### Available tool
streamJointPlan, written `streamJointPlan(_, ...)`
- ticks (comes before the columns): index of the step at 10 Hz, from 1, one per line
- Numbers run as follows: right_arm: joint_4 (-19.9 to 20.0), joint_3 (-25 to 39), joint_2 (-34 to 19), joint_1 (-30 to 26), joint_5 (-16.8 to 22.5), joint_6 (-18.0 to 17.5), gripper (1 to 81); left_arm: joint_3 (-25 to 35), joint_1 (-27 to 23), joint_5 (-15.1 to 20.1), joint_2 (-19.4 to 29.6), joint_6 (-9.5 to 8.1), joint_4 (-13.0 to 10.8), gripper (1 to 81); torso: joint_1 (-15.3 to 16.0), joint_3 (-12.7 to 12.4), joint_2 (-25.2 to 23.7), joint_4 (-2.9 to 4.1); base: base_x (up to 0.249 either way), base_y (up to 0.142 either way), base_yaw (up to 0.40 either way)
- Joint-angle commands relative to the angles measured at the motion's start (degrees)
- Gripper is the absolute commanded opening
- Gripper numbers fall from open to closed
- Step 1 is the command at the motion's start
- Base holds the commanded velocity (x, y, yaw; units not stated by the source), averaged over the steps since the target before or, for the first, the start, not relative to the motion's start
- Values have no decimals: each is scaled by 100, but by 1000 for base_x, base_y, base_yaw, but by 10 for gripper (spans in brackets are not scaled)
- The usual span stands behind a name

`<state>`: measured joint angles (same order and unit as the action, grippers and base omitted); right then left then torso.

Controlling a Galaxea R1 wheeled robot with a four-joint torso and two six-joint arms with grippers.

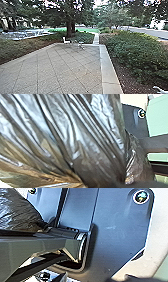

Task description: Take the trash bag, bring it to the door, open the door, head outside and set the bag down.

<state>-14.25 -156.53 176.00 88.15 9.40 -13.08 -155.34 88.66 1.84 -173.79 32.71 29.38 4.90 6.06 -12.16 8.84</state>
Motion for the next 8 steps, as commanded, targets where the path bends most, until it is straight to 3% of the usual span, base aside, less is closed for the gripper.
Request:
streamJointPlan(1, -113, 53, 79, -267, 299, -2, 811, 39, -310, 414, 46, -1, 156, 10, 0, 0, 0, 544, 0, 0, 0)
streamJointPlan(2, -122, 44, 61, -258, 299, -2, 811, 39, -353, 414, 63, -1, 209, 10, 0, 0, 0, 188, 0, 0, 0)
streamJointPlan(3, -130, 71, 61, -257, 299, 7, 811, 135, -415, 422, 142, -10, 296, 10, 0, 0, 0, 360, 0, 0, 0)
streamJointPlan(4, -148, 71, 70, -249, 308, 16, 811, 344, -485, 422, 281, -1, 366, 10, 0, 0, 0, 483, 0, 0, 0)
streamJointPlan(5, -210, 88, 70, -232, 308, 16, 811, 645, -573, 440, 476, -1, 446, 10, 0, 156, 0, 522, 0, 0, 0)
streamJointPlan(8, -262, 115, 70, -223, 308, 16, 811, 1418, -986, 475, 1116, -10, 875, 10, -5, 719, -2, 509, 0, 0, 0)
